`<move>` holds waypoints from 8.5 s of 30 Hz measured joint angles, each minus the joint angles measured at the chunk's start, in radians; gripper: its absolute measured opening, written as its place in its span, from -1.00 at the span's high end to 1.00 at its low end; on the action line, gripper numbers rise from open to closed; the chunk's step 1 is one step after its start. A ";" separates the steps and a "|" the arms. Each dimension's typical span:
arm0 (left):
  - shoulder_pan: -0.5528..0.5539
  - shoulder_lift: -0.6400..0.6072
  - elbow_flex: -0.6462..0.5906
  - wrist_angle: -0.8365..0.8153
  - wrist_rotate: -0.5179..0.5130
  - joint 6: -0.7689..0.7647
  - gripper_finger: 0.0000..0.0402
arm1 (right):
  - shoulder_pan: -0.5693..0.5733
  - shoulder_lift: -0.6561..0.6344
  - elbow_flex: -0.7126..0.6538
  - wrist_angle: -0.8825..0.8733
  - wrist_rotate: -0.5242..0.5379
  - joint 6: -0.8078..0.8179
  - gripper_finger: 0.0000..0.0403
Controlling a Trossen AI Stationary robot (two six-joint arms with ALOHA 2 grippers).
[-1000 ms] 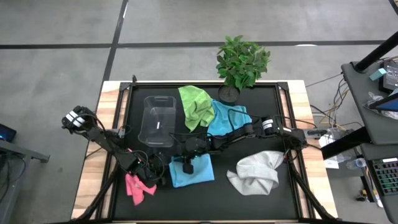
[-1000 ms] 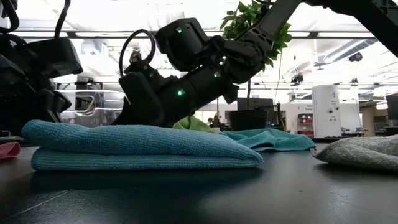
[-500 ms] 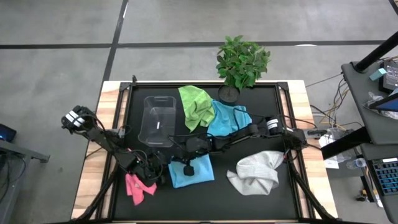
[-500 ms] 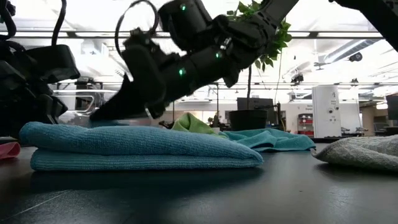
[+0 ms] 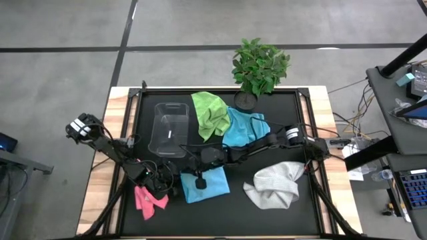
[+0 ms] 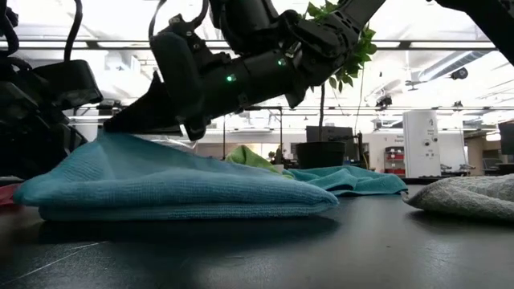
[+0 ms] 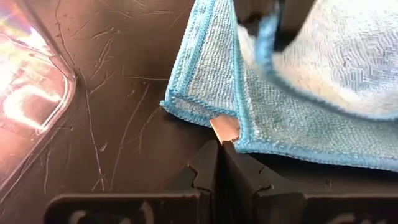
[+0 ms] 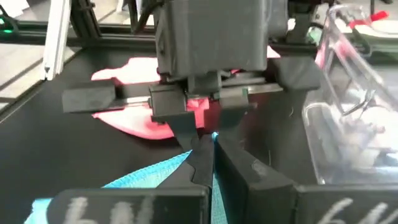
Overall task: Fold microfiber towels
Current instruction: Fold the bottom blue microfiber towel, then put the folded blue microfiber towel into the bin
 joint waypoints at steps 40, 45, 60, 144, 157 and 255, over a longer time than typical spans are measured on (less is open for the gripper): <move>0.000 -0.120 0.070 -0.103 0.237 -0.002 0.95 | 0.014 -0.045 0.000 -0.181 0.103 0.025 0.44; -0.001 -0.163 0.146 -0.152 0.247 0.027 0.95 | 0.061 -0.123 -0.011 -0.321 0.103 -0.015 0.52; 0.011 0.133 0.347 -0.097 0.114 0.261 1.00 | 0.215 -0.378 -0.509 0.023 0.156 0.080 0.95; 0.106 -0.048 0.375 -0.246 0.393 -0.469 0.98 | 0.183 -0.634 -0.667 -0.198 0.211 0.588 0.72; 0.081 -0.031 0.359 -0.187 0.363 -0.577 -0.08 | 0.272 -0.637 -0.658 -0.370 0.110 0.917 -0.09; 0.215 -0.387 0.331 -0.540 0.073 -0.325 0.99 | 0.041 -0.457 -0.221 -0.329 0.286 0.440 0.94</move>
